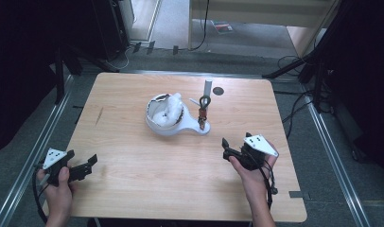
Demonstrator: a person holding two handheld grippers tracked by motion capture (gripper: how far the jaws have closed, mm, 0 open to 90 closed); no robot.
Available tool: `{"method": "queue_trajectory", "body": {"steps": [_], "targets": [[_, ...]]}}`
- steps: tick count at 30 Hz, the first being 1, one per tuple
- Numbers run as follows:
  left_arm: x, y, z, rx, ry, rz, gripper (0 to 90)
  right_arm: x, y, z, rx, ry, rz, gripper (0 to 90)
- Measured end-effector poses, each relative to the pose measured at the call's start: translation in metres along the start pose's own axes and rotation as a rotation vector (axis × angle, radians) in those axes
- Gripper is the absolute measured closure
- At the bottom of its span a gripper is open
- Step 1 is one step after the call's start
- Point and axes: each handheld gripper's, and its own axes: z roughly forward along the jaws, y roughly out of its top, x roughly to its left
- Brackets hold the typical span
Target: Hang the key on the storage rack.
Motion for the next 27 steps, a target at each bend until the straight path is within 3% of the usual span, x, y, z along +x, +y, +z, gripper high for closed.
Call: {"method": "queue_trajectory", "body": {"steps": [11,18,27], "targets": [[0.000,0.000,0.000,0.000,0.000,0.000,7.0,-0.033,-0.029,-0.024,0.035,-0.038,0.023,6.9],[0.000,0.000,0.000,-0.001,0.000,0.000,7.0,-0.054,-0.043,-0.040,0.041,-0.080,0.064,6.9],[0.000,0.000,0.000,-0.001,0.000,0.000,7.0,-0.076,-0.057,-0.057,0.046,-0.115,0.081,6.8]]}}
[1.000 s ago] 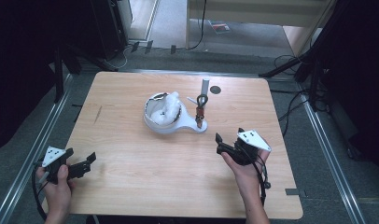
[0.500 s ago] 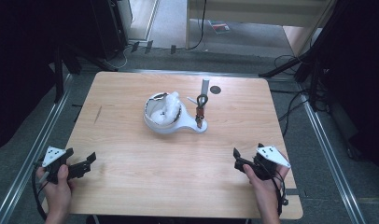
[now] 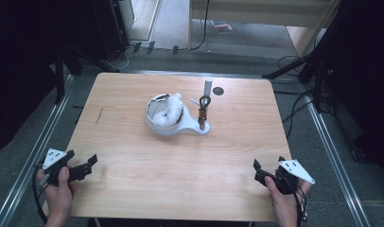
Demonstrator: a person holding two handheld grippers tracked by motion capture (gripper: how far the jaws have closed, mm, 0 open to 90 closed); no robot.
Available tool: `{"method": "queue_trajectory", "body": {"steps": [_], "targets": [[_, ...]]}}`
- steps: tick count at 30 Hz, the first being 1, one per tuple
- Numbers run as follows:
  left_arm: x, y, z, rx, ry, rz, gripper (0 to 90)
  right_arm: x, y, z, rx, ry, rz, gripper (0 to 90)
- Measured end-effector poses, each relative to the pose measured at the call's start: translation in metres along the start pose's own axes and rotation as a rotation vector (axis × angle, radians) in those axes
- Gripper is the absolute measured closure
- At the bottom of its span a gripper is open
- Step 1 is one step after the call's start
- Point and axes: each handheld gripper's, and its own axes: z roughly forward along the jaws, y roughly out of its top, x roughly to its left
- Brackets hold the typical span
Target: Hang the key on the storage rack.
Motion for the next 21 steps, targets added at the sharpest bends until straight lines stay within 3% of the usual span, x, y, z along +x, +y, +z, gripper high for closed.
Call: {"method": "queue_trajectory", "body": {"steps": [7,12,21], "targets": [[0.000,0.000,0.000,0.000,0.000,0.002,7.0,-0.023,-0.011,-0.013,0.010,-0.050,0.028,6.8],[0.000,0.000,0.000,0.001,0.000,0.003,7.0,-0.032,-0.018,-0.021,0.015,-0.073,0.015,6.7],[-0.001,0.000,0.000,0.000,0.000,0.001,7.0,-0.050,-0.026,-0.035,0.012,-0.110,0.044,6.7]]}}
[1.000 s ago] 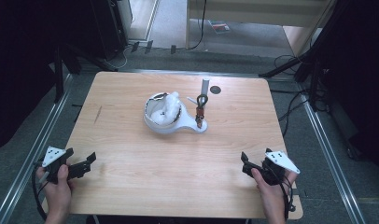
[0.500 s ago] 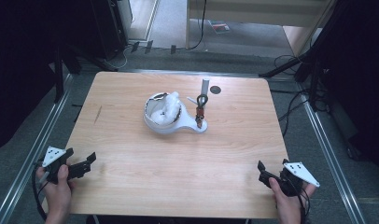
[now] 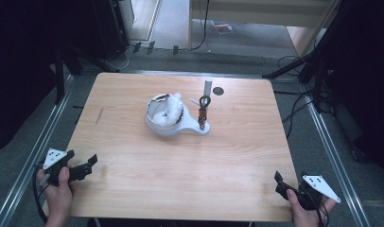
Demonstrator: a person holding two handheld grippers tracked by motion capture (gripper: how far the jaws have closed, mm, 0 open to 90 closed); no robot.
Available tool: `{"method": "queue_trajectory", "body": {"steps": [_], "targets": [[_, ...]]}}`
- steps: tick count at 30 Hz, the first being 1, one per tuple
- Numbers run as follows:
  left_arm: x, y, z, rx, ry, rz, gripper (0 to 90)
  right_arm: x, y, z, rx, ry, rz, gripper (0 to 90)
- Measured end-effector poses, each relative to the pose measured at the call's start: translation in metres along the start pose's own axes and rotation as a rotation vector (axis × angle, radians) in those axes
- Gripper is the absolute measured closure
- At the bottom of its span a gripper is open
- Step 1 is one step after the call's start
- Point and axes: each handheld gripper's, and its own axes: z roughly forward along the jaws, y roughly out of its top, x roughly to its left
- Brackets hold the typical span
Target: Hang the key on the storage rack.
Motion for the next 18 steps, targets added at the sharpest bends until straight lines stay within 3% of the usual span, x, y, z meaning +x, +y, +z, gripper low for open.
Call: {"method": "queue_trajectory", "body": {"steps": [13,18], "targets": [[0.000,0.000,0.000,0.000,-0.001,-0.001,7.0,-0.014,-0.008,-0.003,0.007,-0.026,0.003,6.7],[0.000,0.000,0.000,-0.001,-0.002,-0.004,7.0,-0.011,-0.008,-0.003,0.012,-0.025,-0.032,7.2]]}}
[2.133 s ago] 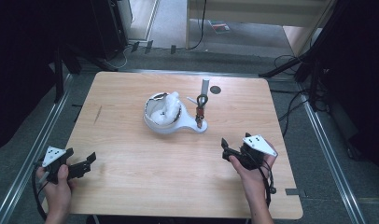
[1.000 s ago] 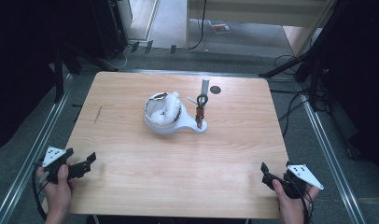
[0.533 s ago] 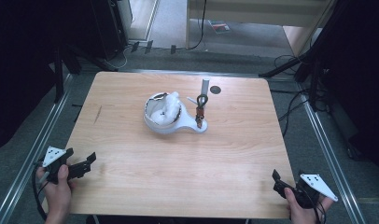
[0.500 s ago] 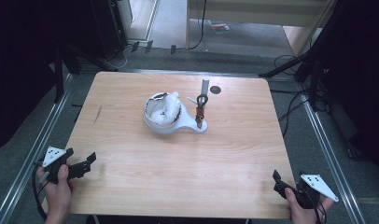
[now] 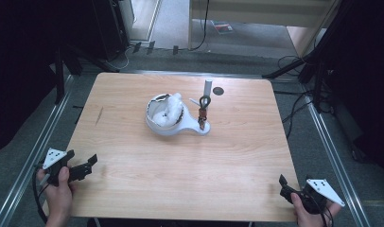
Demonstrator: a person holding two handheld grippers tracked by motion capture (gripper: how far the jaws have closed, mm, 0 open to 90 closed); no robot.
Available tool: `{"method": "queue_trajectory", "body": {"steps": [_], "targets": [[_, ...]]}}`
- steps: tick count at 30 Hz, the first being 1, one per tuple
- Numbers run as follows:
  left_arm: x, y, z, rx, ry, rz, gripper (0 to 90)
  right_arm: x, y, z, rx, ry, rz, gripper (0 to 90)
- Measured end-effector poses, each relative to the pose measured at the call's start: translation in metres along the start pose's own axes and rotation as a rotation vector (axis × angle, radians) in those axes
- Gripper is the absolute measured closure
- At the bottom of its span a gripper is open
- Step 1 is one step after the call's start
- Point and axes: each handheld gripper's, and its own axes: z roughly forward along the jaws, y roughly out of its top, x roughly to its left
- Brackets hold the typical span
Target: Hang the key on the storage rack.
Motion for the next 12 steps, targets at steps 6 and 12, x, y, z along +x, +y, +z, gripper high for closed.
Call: {"method": "queue_trajectory", "body": {"steps": [6,12], "targets": [[0.0000,0.0000,0.0001,0.001,0.000,0.000,7.0,-0.0006,0.0005,0.0011,0.008,-0.006,0.022,7.3],[0.0004,0.0008,0.0009,0.006,0.000,-0.001,7.0,-0.0017,0.0005,0.0014,0.012,-0.007,0.035,12.1]]}}
